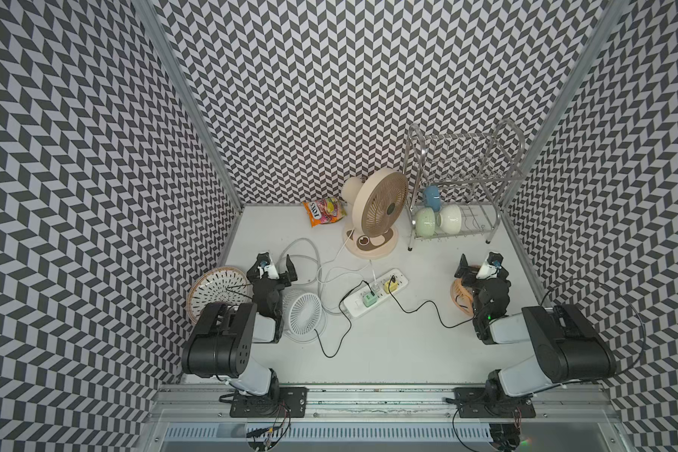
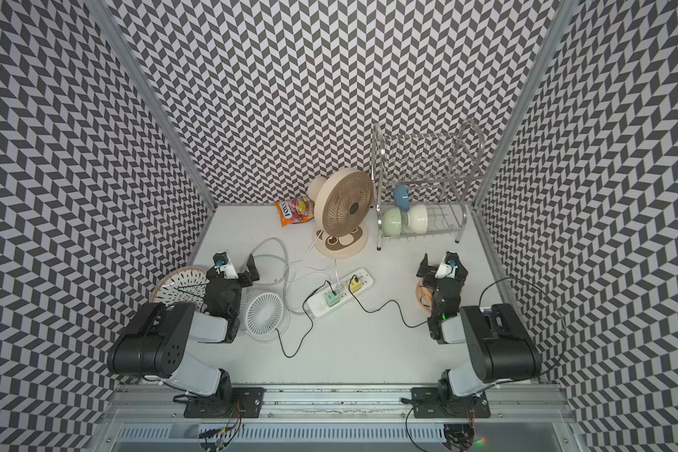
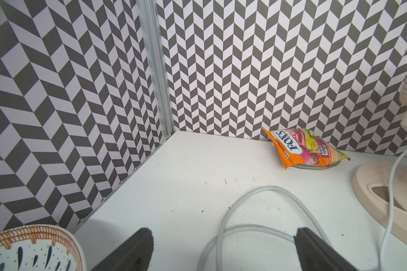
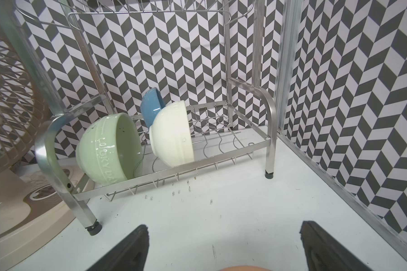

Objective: Unplug the desk fan from the power strip
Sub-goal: Remove the plug from the socket.

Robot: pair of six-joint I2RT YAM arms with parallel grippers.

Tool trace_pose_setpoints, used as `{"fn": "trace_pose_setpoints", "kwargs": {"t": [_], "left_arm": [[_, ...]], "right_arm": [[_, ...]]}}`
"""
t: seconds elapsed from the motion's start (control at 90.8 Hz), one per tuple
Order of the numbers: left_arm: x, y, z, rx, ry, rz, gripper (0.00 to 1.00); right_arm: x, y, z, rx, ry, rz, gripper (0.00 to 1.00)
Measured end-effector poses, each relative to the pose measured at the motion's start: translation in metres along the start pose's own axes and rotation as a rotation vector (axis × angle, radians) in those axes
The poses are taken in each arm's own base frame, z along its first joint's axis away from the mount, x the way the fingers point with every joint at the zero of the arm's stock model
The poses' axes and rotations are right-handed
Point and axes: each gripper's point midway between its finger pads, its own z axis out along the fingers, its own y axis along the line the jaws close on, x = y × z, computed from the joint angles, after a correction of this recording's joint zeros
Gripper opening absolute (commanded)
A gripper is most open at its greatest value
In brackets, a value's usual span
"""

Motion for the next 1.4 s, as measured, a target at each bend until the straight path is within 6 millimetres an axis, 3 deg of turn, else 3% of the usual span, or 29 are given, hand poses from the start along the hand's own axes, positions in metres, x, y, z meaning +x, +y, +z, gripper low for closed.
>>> {"fn": "trace_pose_setpoints", "kwargs": {"t": [0.628,0.749,0.826,1.002,1.102,1.311,1.399], "left_arm": [[0.0,0.0,-0.002,-0.001,0.0,-0.002,1.0],[-0.013,0.002,-0.009,-0.002,-0.022,-0.007,1.0],[-0.031,0.003,-0.014,-0.007,-0.049,-0.008,1.0],[-0.077,0.011,-0.029,-0.039,-0.128,0.003,1.0],[-0.095,0.015,-0.04,-0.054,-0.164,0.01,1.0],[-0.128,0.021,-0.052,-0.075,-0.196,-0.048,1.0],[-0.143,0.024,-0.056,-0.084,-0.208,-0.118,1.0]], "right_arm": [[-0.003,-0.001,0.0,0.006,-0.011,0.003,1.0],[-0.007,-0.001,-0.005,-0.002,-0.019,0.003,1.0],[-0.023,0.002,-0.016,-0.03,-0.045,0.003,1.0],[-0.09,0.016,-0.043,-0.132,-0.217,0.045,1.0],[-0.112,0.023,-0.056,-0.183,-0.264,0.087,1.0],[-0.156,0.028,-0.043,-0.182,-0.16,0.307,1.0],[-0.159,0.038,-0.041,-0.22,-0.089,0.345,1.0]]}}
